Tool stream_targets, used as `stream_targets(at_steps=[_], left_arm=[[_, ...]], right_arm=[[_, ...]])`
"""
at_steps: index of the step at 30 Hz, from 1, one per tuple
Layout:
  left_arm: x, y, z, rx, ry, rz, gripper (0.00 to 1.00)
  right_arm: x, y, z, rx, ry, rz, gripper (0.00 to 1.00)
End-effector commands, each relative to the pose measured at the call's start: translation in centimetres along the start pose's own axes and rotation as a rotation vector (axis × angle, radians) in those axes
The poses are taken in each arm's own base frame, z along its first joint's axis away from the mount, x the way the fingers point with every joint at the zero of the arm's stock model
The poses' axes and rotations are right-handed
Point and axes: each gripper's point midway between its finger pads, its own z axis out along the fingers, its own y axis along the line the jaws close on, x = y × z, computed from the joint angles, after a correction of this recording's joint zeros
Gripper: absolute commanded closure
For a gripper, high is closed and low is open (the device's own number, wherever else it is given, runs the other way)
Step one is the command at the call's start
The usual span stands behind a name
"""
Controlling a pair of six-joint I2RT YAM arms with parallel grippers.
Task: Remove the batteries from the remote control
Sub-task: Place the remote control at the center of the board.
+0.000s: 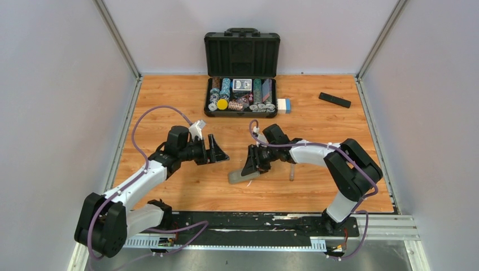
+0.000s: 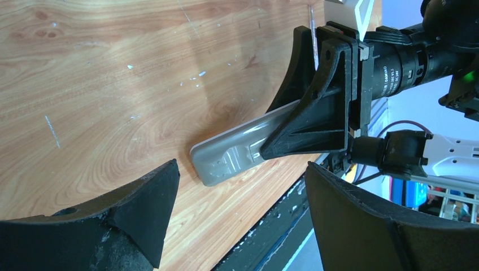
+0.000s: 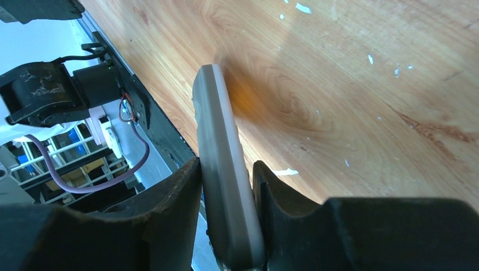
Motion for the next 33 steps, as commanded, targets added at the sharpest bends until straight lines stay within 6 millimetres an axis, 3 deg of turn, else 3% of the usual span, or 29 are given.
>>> stream_targets(at_steps=[1,11,14,29,33], left_arm=[[-1.1,-1.0,-0.2,0.019,-0.025,0.045,0.10],[-1.2,-1.1,-0.2,0.021,-0.025,0.050,0.10],[-1.1,-1.1,-0.2,0.020,-0.023,0.047,0.09],[-1.3,-1.0,-0.2,0.015,-0.028,0.044,0.09],[-1.3,-1.1,-0.2,0.016,-0.029,0.039,0.09]], right_arm=[[-0.5,-2.2,-0.2,0.121,-0.029,-0.032,0.62],[-0.9,-3.1,-0.7,0.205,-0.042,-0.050,0.58],[-1.1,-3.1,-0.8,0.225,-0.048,-0.057,0.50],[-1.6,-4.0,-1.7,0.358,-0.081,-0.085,0.46],[-1.6,-3.9,-1.7,0.366,-0.078,-0.097,0.37]])
